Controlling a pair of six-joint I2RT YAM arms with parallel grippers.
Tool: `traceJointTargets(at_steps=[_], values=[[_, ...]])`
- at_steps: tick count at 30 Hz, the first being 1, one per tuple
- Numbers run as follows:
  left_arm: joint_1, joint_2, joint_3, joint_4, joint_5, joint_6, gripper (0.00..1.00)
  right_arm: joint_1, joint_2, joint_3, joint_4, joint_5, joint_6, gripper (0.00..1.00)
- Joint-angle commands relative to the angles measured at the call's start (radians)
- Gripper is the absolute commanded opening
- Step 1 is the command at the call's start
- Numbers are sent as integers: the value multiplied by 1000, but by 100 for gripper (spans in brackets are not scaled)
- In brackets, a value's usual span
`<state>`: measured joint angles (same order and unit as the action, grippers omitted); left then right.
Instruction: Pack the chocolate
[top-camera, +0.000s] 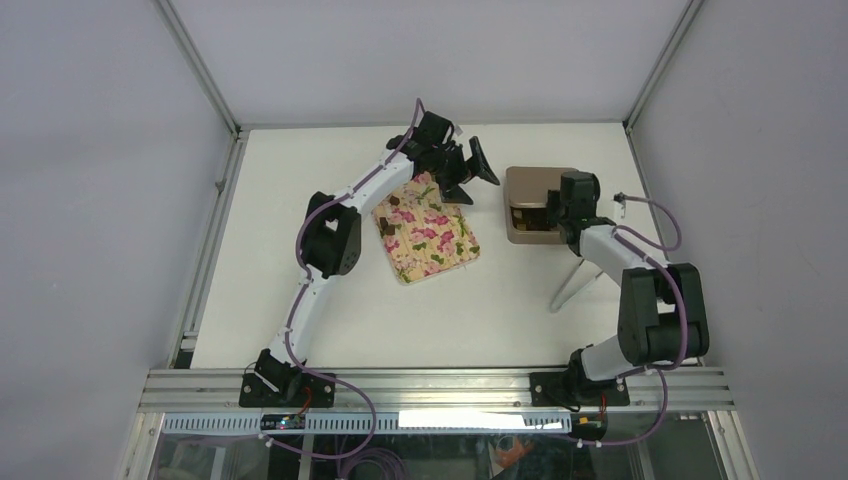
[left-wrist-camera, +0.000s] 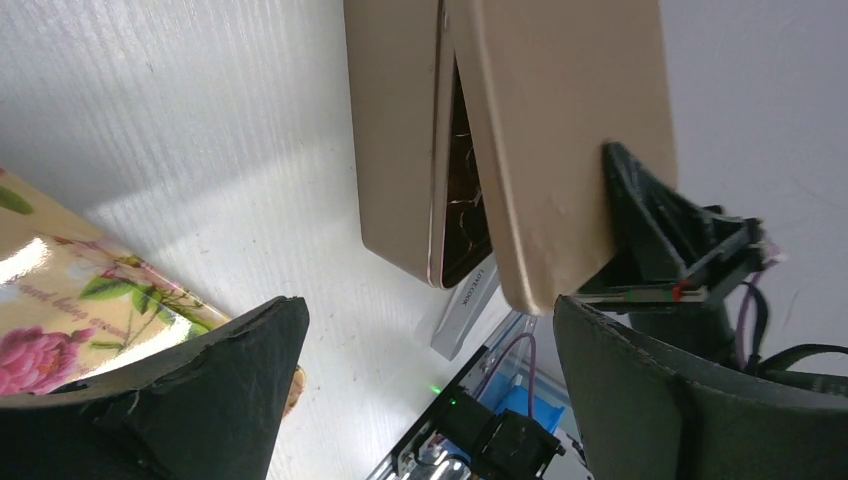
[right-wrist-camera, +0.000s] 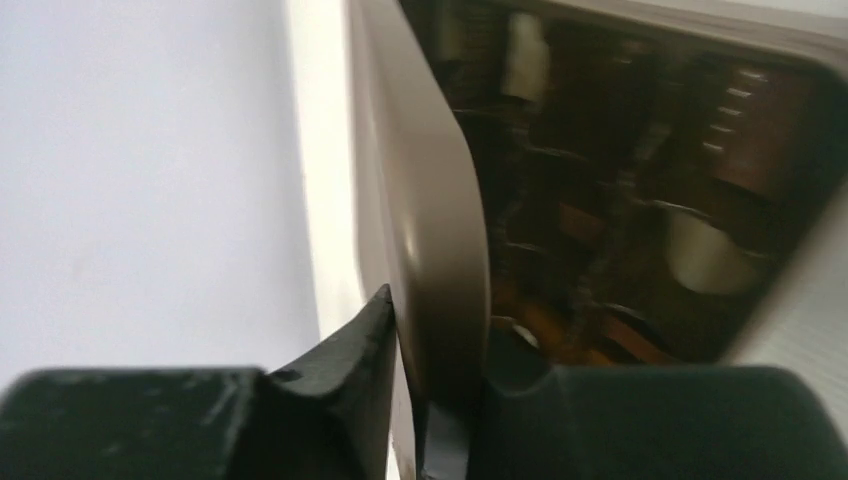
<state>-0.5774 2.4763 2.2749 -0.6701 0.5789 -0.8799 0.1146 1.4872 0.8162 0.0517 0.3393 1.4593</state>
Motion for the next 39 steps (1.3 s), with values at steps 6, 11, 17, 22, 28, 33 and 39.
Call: traceJointTargets(at_steps=[6,11,17,22,28,33,39], values=[[-10,-23,-8,42,21,-17,99,-18,-87,-81,-285,58,206,36],[-10,-27,-13,42,23,-18,99,-22,-143,-107,-322,52,213,55],[-15,-28,-20,43,23,-18,99,-23,-231,-115,-383,40,187,69],[-22,-28,-22,43,27,-19,99,-23,-304,-112,-466,28,187,75],[-27,-28,-25,43,28,-21,99,-23,-319,-83,-601,-45,199,81],[-31,-37,-34,43,26,-14,99,-23,-362,-81,-665,-97,152,81],[-49,-57,-59,46,-20,4,99,-25,-442,-52,-800,-190,17,81]])
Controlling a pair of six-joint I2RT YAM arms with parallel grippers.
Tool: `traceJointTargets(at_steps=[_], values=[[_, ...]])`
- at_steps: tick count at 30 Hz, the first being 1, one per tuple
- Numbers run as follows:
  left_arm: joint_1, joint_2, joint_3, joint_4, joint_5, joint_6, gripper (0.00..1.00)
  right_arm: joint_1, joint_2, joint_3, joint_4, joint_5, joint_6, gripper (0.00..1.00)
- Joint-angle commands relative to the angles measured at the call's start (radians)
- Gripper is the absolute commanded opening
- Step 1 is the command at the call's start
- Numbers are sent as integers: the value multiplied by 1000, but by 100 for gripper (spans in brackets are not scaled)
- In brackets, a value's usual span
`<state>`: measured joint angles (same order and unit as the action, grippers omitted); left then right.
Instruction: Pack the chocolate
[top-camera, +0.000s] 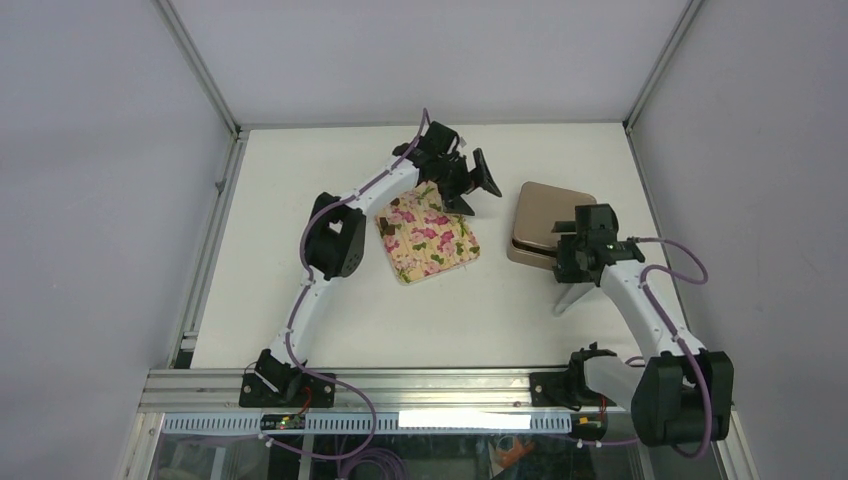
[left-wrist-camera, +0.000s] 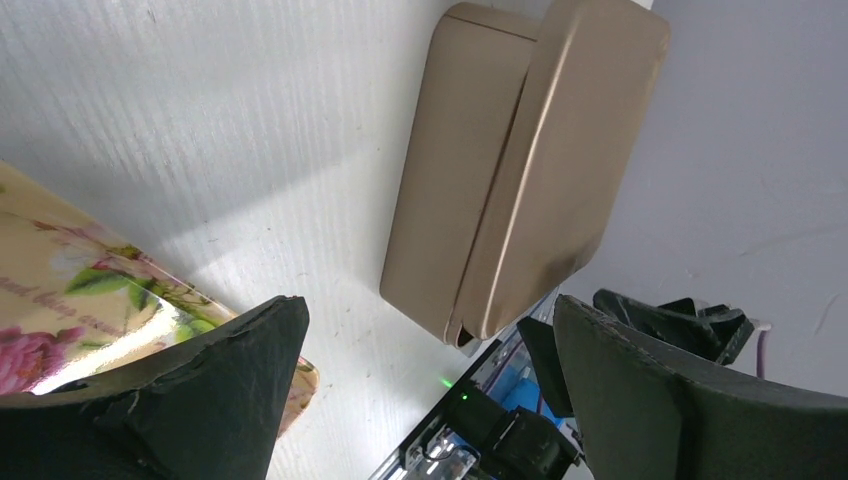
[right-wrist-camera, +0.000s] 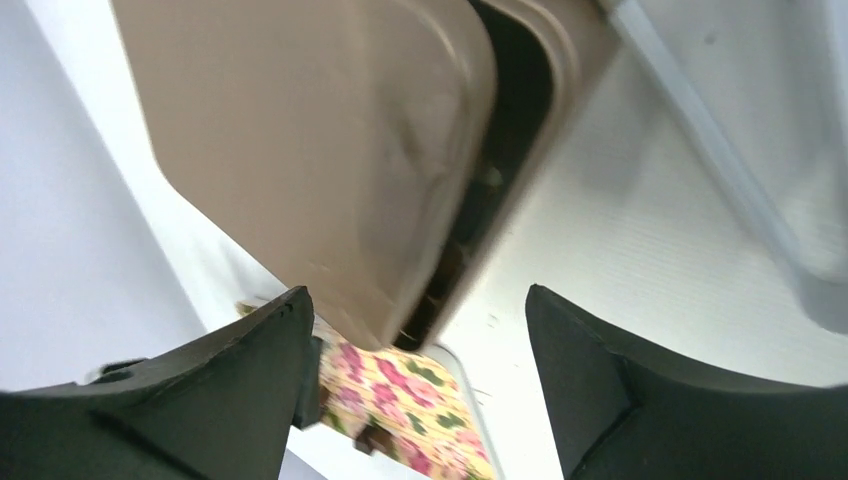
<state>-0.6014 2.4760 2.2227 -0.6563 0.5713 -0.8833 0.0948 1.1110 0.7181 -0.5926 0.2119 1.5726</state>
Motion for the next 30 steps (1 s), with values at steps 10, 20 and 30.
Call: traceJointTargets(at_steps=[10,20,30], values=[[-72,-47,-7,30,-7,20,99,-4,-295,38,-244,-5,-357,79],[-140,-346,-304,16,-140,117,99,-103,218,553,-244,38,-757,85],[-309,-313,-359,105,-123,209,99,-240,961,1347,-460,-294,-844,89]])
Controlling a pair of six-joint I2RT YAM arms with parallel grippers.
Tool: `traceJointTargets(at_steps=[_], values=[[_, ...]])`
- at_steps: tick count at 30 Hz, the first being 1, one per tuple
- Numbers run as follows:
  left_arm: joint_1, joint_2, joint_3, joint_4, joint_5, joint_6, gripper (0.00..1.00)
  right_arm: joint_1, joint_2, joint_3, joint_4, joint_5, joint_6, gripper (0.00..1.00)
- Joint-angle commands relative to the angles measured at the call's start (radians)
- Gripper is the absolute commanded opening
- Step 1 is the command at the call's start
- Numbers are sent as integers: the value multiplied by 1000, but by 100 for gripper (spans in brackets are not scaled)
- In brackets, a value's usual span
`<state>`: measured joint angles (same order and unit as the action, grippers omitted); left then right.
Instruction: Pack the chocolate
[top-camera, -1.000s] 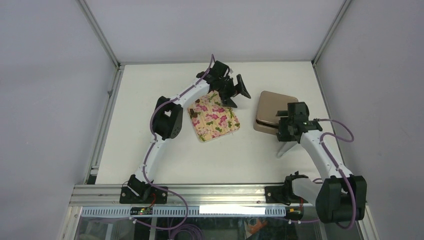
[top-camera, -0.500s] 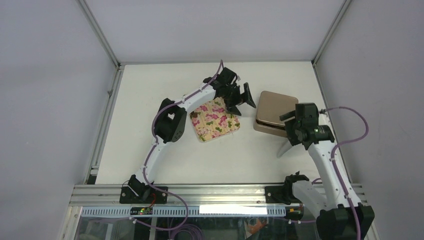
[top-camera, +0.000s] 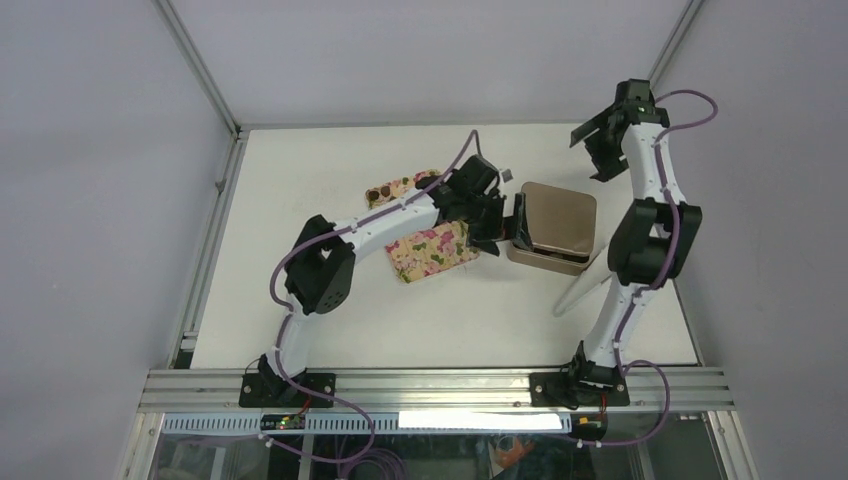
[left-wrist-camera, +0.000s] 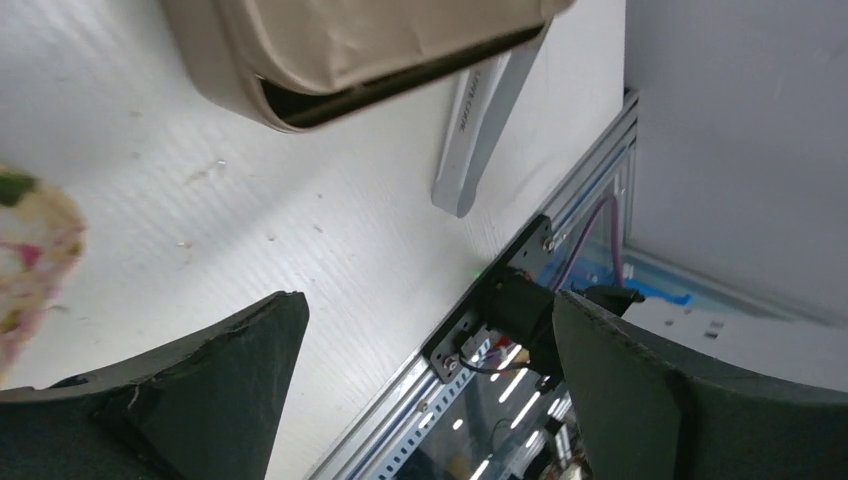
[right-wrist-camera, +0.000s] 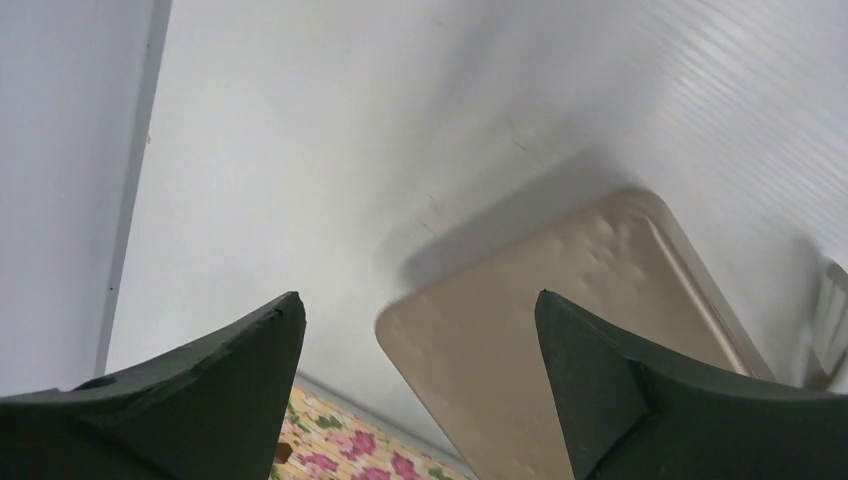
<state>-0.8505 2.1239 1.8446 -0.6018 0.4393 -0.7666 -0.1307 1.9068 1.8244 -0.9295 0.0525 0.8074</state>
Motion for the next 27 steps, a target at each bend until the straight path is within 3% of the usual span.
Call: traceJointTargets(at_steps=[1,5,9,20,27], values=[[-69,57,22,55,11,107,99,-17,228,312,-149,-144,-89,89],[-91,123,26,104,30,139,99,-30,431,558,-259,-182,-116,89],[-96,164,69,124,38,148,99,-35,490,575,-240,-233,-126,89],[-89,242,160,111,34,136,99,-35,272,161,-70,-352,-209,89],[-79,246,158,110,31,126,99,-35,184,43,-48,-365,-218,89]])
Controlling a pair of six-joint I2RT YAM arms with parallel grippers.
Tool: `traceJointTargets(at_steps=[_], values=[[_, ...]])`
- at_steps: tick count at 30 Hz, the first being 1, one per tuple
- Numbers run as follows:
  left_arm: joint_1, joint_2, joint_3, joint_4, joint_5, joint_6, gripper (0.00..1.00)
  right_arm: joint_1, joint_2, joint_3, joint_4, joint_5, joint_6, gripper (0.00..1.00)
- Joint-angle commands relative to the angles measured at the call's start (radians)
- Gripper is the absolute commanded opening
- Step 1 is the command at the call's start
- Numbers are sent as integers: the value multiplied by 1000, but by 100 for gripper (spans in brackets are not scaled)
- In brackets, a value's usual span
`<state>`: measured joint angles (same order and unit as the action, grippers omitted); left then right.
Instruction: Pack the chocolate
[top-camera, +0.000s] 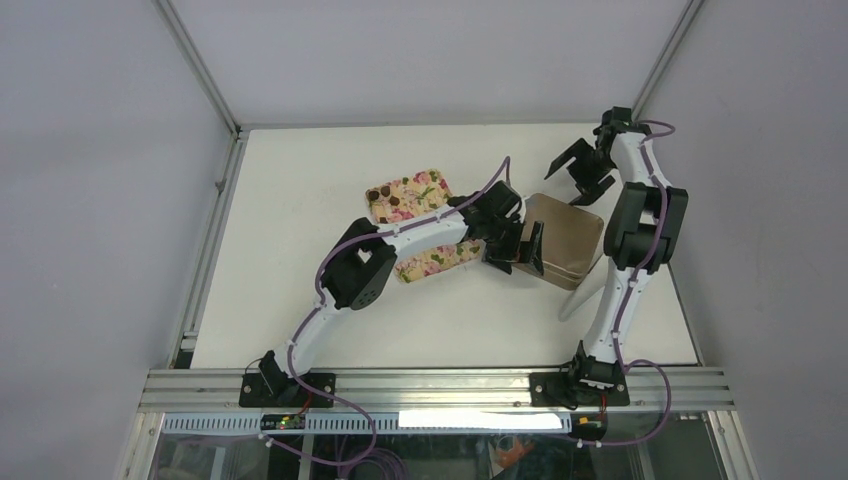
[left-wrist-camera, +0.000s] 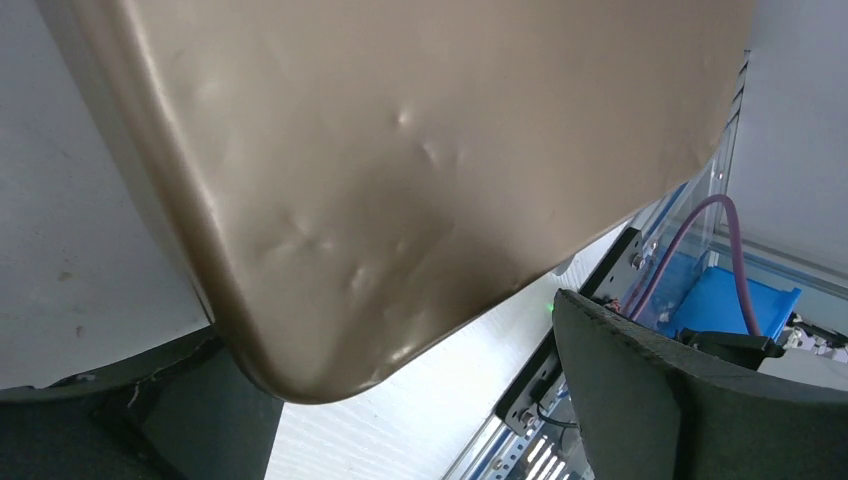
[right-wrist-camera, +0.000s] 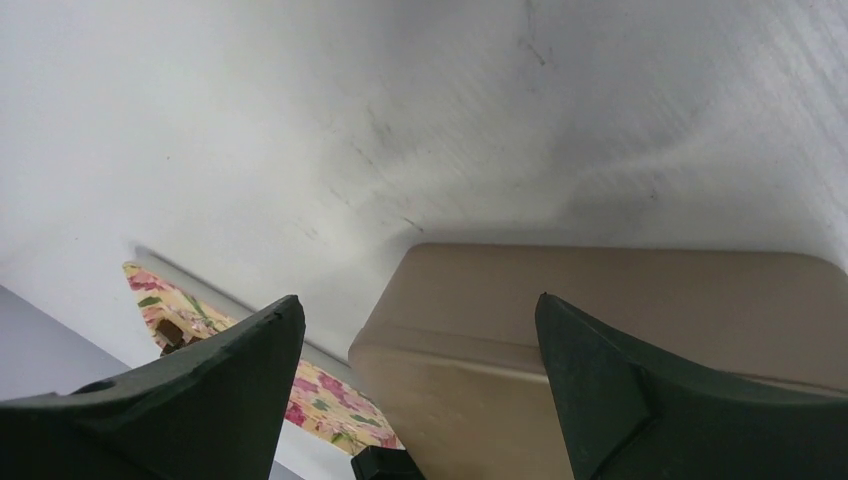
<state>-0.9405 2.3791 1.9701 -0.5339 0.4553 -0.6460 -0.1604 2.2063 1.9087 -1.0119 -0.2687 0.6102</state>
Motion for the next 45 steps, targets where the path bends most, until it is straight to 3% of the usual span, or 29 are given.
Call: traceJointTargets(at_steps=[1,6,12,16,20,25,34,45], values=[[12,-16,30,42,17,7,99,-5,-127,-53,41,-42,-18,89],[12,-82,-36,38,21,25,99,-5,-177,-49,30,-3,-7,89],[14,-226,-135,-45,-11,106,99,-14,-349,-56,-12,244,-31,91],[19,-288,-134,-139,-40,186,99,-57,-514,-199,20,377,-74,93],[62,-310,-101,-158,-44,172,99,-138,-686,-458,120,318,-71,94],[142,-222,25,-155,-22,99,99,-244,-806,-755,321,60,-79,93],[177,19,279,-155,57,30,99,-261,-754,-806,347,-33,-138,91],[175,95,312,-168,108,31,96,-269,-667,-849,392,-127,-135,77]])
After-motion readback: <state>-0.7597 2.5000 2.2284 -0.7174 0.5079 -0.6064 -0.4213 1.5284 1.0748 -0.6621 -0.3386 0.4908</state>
